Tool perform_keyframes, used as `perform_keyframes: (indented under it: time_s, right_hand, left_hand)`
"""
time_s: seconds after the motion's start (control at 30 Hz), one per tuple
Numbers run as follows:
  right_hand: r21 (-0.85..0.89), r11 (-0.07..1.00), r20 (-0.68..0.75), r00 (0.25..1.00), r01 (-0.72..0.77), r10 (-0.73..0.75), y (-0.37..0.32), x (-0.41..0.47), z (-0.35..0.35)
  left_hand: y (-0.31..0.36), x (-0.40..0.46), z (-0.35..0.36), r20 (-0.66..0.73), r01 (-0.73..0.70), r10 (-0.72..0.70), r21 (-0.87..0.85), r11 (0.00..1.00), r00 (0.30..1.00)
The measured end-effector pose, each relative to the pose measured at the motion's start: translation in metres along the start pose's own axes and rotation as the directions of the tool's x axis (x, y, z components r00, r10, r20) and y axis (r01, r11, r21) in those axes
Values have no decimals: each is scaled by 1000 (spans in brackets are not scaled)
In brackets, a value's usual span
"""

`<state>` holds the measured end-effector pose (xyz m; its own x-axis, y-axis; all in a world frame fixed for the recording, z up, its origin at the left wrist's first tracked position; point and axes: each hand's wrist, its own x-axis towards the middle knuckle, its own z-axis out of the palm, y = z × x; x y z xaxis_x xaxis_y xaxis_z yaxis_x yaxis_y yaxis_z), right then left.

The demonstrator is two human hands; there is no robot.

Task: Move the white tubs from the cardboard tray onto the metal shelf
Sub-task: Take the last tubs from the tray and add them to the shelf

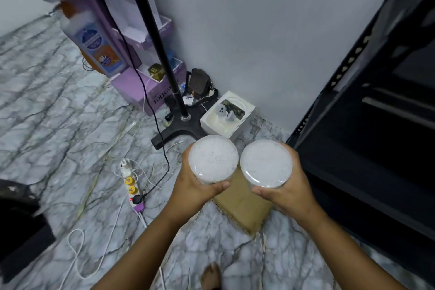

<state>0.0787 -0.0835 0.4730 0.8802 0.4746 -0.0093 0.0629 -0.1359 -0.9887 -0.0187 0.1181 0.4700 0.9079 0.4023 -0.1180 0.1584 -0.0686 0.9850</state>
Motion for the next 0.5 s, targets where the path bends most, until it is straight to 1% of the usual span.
perform_keyframes:
  time_s: [0.2, 0.3, 0.5]
  right_hand:
    - [-14, 999, -55, 998, 37, -38, -93, -34, -37]
    - [-16, 999, -98, 994, 45, -46, -122, -52, -56]
    - [6, 999, -191, 981, 37, -35, -168, -87, -82]
  left_hand:
    - [93, -38, 10, 15, -31, 30, 24, 999, 999]
    - [129, -53, 18, 22, -66, 65, 32, 997, 998]
    - [175, -75, 35, 65, -91, 88, 40, 995, 994]
